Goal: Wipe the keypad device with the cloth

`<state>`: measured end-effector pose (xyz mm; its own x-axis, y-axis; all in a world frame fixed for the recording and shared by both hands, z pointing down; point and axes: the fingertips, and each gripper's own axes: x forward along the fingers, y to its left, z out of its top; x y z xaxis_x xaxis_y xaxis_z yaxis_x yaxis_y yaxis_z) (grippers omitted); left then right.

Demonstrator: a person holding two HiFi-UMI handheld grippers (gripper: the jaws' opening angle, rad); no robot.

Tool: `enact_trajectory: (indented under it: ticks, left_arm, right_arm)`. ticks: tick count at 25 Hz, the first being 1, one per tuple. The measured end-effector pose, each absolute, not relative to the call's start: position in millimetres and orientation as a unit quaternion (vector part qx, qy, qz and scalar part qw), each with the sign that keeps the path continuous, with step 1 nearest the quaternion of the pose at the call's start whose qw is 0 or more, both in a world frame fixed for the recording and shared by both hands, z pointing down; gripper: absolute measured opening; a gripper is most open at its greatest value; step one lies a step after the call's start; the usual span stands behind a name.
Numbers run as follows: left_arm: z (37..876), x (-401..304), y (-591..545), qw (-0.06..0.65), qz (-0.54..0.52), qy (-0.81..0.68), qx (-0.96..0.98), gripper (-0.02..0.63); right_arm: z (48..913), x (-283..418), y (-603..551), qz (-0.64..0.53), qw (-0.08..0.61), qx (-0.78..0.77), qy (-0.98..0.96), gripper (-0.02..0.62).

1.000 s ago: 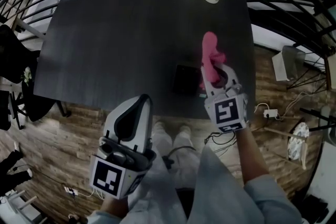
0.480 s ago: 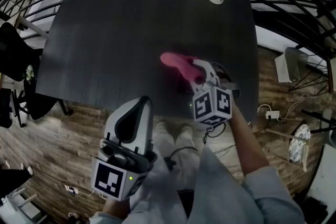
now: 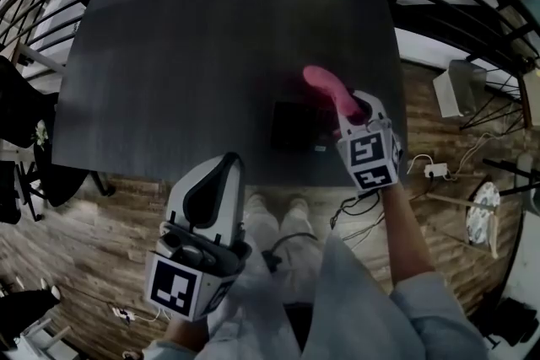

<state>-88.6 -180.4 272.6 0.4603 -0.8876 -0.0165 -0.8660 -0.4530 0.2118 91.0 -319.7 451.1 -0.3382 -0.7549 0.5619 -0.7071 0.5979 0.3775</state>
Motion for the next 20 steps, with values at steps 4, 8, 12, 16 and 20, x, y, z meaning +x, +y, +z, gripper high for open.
enact_trajectory:
  ticks: [4,8,12,16,20]
  left_arm:
    - [272,-80,-183,0.092,-0.063,-0.505,0.856,0.0]
    - [278,-79,-182,0.089,-0.051,-0.503,0.858,0.0]
    - [279,-77,-184,0.091,-0.048,-0.5,0.86,0.0]
    - [279,-74,-185,0.087,-0.048,-0.497,0.862,0.0]
    - [277,-71,-186,0.085,-0.055,-0.493,0.864,0.0]
  right_arm:
    - [461,125,-317,0.083,0.292,0.51,-0.805,0.041]
    - [486,142,-294,0.17,0.262,0.532,-0.787,0.041]
    - [513,138,-262,0.217,0.263,0.522,-0.782,0.041]
    - [530,123,-234,0.258,0.256,0.504,-0.784,0.041]
    - [535,112,-215,0.288,0.247,0.494,-0.783,0.041]
